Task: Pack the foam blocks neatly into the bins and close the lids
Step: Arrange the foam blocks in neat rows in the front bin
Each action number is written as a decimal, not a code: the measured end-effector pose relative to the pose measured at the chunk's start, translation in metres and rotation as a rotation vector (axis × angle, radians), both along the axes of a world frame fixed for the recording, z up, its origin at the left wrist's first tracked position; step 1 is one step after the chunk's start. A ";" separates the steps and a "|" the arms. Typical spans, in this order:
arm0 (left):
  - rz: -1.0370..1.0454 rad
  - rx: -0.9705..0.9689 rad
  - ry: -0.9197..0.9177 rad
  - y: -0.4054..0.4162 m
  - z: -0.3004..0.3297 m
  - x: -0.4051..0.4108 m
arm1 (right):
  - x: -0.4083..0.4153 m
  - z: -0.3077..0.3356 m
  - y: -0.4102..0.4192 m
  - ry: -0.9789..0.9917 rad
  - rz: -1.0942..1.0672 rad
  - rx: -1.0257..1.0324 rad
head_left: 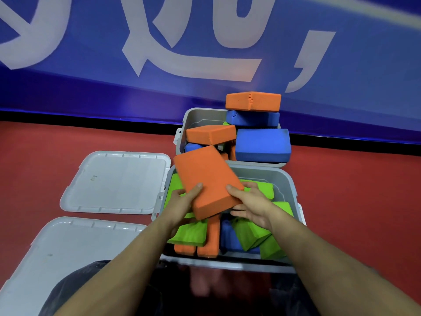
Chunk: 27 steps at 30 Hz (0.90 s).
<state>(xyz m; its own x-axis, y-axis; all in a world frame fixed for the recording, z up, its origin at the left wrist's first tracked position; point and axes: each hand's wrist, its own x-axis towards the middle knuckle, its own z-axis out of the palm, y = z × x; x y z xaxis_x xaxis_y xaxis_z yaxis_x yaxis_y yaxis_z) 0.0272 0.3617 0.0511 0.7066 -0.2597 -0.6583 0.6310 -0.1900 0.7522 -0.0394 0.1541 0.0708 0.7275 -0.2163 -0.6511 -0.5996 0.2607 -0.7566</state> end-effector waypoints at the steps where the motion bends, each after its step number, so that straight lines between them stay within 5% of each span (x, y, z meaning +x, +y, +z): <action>1: 0.047 0.002 -0.010 0.001 -0.003 0.000 | 0.000 -0.003 0.001 0.015 0.071 -0.047; 8: 0.132 0.223 -0.226 0.016 -0.009 0.019 | -0.012 -0.025 -0.036 0.155 0.271 -0.688; 17: -0.049 0.679 -0.415 0.011 -0.010 0.010 | -0.028 -0.064 -0.039 0.427 0.461 -0.953; 22: -0.089 0.682 -0.522 -0.003 0.004 0.007 | -0.031 -0.069 -0.034 0.485 0.610 -1.119; 27: -0.172 0.637 -0.602 -0.018 0.016 0.003 | -0.021 -0.058 -0.039 0.426 0.432 -1.061</action>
<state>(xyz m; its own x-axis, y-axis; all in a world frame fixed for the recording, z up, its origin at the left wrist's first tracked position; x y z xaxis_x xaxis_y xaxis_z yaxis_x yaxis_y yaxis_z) 0.0299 0.3433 0.0667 0.9641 -0.1059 -0.2435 0.0870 -0.7404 0.6665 -0.0607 0.1149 0.0128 0.6425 -0.5785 -0.5025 -0.7359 -0.6485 -0.1943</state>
